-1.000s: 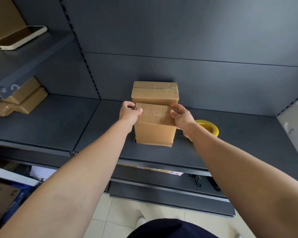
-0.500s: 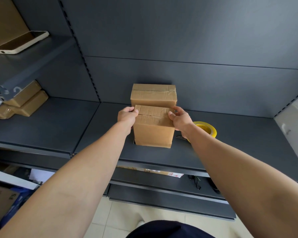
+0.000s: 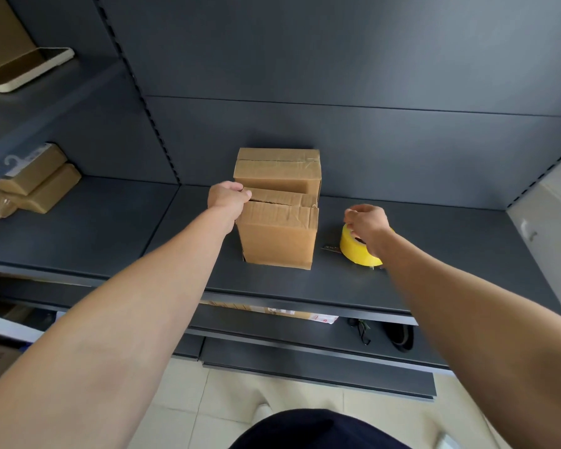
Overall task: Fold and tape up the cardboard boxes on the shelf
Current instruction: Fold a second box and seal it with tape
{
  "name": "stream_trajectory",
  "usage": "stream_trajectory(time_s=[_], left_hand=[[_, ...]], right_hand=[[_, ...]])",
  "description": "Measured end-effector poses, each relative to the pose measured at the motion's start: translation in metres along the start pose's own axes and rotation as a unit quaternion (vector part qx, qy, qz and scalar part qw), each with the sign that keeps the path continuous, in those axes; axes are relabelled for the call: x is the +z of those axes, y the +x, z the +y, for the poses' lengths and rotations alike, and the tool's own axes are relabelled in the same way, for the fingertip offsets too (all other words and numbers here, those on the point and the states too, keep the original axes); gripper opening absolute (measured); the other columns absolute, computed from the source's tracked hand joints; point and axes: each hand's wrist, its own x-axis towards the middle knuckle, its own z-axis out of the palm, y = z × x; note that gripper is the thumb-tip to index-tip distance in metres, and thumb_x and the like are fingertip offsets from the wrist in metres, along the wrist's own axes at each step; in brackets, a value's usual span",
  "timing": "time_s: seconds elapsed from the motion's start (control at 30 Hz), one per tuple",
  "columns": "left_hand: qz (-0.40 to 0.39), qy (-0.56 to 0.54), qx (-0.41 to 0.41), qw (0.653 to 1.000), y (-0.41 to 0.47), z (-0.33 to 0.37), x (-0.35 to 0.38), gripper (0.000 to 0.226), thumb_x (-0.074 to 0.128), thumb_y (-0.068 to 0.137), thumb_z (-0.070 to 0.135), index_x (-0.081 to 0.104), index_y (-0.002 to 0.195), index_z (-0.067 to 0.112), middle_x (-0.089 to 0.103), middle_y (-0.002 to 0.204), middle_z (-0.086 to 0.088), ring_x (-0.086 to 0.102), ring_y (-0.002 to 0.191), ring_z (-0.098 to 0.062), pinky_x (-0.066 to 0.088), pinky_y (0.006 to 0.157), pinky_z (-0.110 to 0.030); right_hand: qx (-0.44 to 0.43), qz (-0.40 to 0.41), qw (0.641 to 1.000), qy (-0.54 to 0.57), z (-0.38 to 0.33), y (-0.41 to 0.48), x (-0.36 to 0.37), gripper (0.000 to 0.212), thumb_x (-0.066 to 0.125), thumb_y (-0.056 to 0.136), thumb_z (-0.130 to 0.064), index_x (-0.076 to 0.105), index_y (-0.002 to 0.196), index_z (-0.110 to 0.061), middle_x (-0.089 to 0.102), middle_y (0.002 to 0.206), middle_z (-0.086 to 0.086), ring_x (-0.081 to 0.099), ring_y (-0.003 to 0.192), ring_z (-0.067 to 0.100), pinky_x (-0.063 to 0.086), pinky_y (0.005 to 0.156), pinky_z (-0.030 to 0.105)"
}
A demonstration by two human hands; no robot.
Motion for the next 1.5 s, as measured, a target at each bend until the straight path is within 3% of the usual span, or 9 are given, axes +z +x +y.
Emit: stream_trajectory(time_s=[0.17, 0.27, 0.4, 0.57, 0.7, 0.8, 0.93, 1.1, 1.5], left_hand=[[0.020, -0.014, -0.021, 0.999, -0.004, -0.012, 0.004, 0.035, 0.064, 0.089, 0.012, 0.059, 0.123, 0.016, 0.061, 0.120, -0.004, 0.057, 0.095, -0.018, 0.046, 0.080, -0.030], [0.032, -0.028, -0.016, 0.999, -0.005, -0.017, 0.009, 0.034, 0.064, 0.089, 0.014, 0.059, 0.123, 0.018, 0.060, 0.122, -0.002, 0.054, 0.097, -0.017, 0.042, 0.081, -0.029], [0.048, -0.031, -0.007, 0.998, -0.007, -0.018, 0.010, 0.029, 0.063, 0.090, 0.016, 0.060, 0.119, 0.017, 0.059, 0.119, 0.000, 0.052, 0.095, -0.015, 0.040, 0.079, -0.027], [0.045, -0.039, -0.010, 0.998, -0.008, -0.020, 0.011, 0.028, 0.064, 0.090, 0.017, 0.060, 0.118, 0.015, 0.060, 0.117, -0.002, 0.054, 0.098, -0.017, 0.043, 0.081, -0.030], [0.041, -0.034, -0.014, 0.998, -0.007, -0.022, 0.011, 0.030, 0.064, 0.090, 0.022, 0.059, 0.119, 0.016, 0.061, 0.119, -0.003, 0.057, 0.105, -0.020, 0.045, 0.086, -0.032], [0.037, -0.029, -0.019, 0.999, -0.006, -0.021, 0.011, 0.031, 0.065, 0.089, 0.023, 0.059, 0.119, 0.016, 0.061, 0.120, -0.004, 0.057, 0.108, -0.022, 0.047, 0.092, -0.036], [0.029, -0.018, -0.024, 0.999, -0.005, -0.020, 0.010, 0.035, 0.064, 0.090, 0.022, 0.057, 0.123, 0.014, 0.061, 0.121, -0.005, 0.057, 0.110, -0.025, 0.047, 0.096, -0.039], [0.019, -0.002, -0.024, 1.000, -0.006, -0.015, 0.008, 0.032, 0.064, 0.090, 0.022, 0.058, 0.120, 0.011, 0.062, 0.120, -0.009, 0.058, 0.108, -0.028, 0.048, 0.094, -0.041], [-0.008, 0.024, -0.027, 0.999, -0.006, -0.013, 0.000, 0.034, 0.065, 0.089, 0.026, 0.057, 0.118, 0.011, 0.061, 0.121, -0.011, 0.058, 0.109, -0.029, 0.050, 0.088, -0.039]], right_hand=[[-0.017, -0.052, 0.955, -0.292, 0.005, -0.004, -0.001, 0.035, 0.048, 0.095, -0.010, 0.050, 0.130, -0.014, 0.056, 0.129, 0.008, 0.055, 0.116, 0.026, 0.048, 0.078, 0.026], [-0.025, -0.040, 0.940, -0.337, 0.009, -0.006, 0.002, 0.039, 0.061, 0.089, -0.024, 0.054, 0.122, -0.005, 0.060, 0.119, 0.015, 0.059, 0.095, 0.031, 0.046, 0.072, 0.033], [-0.002, -0.026, 0.874, -0.486, 0.015, -0.001, 0.005, 0.073, 0.072, 0.080, -0.031, 0.035, 0.137, -0.006, 0.047, 0.133, 0.012, 0.047, 0.122, 0.031, 0.037, 0.098, 0.040], [-0.007, -0.076, 0.861, -0.503, 0.024, 0.007, -0.002, 0.037, 0.054, 0.088, -0.019, 0.057, 0.123, -0.008, 0.056, 0.127, 0.014, 0.047, 0.123, 0.033, 0.033, 0.103, 0.043], [-0.029, -0.049, 0.825, -0.562, 0.016, -0.001, -0.012, 0.023, 0.053, 0.087, -0.011, 0.061, 0.108, -0.009, 0.063, 0.090, 0.005, 0.057, 0.098, 0.028, 0.036, 0.093, 0.032], [-0.054, -0.047, 0.859, -0.507, -0.006, 0.001, -0.026, 0.025, 0.049, 0.091, -0.018, 0.059, 0.113, -0.010, 0.058, 0.096, 0.005, 0.052, 0.101, 0.028, 0.032, 0.098, 0.035], [-0.128, -0.094, 0.898, -0.410, -0.054, -0.016, -0.047, 0.020, 0.056, 0.092, -0.025, 0.060, 0.105, -0.010, 0.052, 0.096, 0.008, 0.048, 0.088, 0.025, 0.039, 0.064, 0.025], [-0.184, -0.148, 0.929, -0.285, -0.098, -0.041, -0.051, 0.016, 0.060, 0.091, -0.020, 0.062, 0.104, -0.011, 0.056, 0.088, 0.003, 0.049, 0.087, 0.023, 0.037, 0.063, 0.026], [-0.045, -0.227, 0.972, 0.029, -0.134, -0.056, 0.020, 0.038, 0.059, 0.092, -0.016, 0.050, 0.125, 0.001, 0.058, 0.126, 0.019, 0.059, 0.111, 0.033, 0.046, 0.099, 0.047]])
